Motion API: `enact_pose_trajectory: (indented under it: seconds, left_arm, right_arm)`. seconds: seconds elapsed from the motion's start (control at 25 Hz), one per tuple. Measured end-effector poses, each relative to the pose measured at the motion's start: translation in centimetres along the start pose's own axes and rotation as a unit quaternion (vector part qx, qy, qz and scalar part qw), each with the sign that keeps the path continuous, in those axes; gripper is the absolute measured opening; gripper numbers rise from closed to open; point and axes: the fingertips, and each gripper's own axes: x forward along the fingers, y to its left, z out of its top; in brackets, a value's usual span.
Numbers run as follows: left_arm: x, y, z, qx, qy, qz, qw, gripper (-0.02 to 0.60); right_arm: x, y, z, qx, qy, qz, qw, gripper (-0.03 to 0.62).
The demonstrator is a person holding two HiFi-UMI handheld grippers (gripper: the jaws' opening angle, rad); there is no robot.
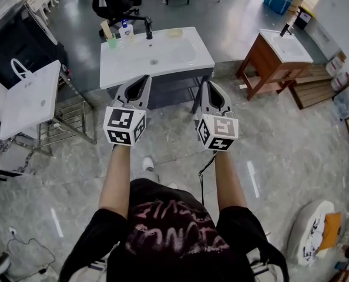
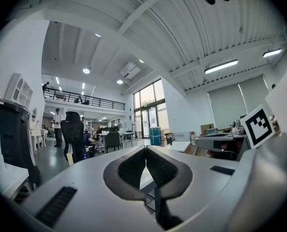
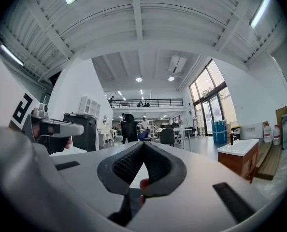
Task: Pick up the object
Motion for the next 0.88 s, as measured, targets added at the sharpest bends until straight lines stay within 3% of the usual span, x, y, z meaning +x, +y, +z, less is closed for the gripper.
enact_pose_trajectory:
  seconds: [0.48, 0.88]
  left_arm:
    - [8.5, 4.0, -2.1, -0.012, 0.0, -0.006, 0.9999, 0.015]
    - [20.2, 10.0, -4.9, -0.029, 0.023, -0.026, 0.999, 0.015]
  right_arm:
    - [8.4, -2.3, -2.1, -0.019, 0.014, 0.003, 1.0, 0.015]
    - [20.7, -5.8, -4.1, -0.011, 0.033, -0.013, 0.999, 0.015]
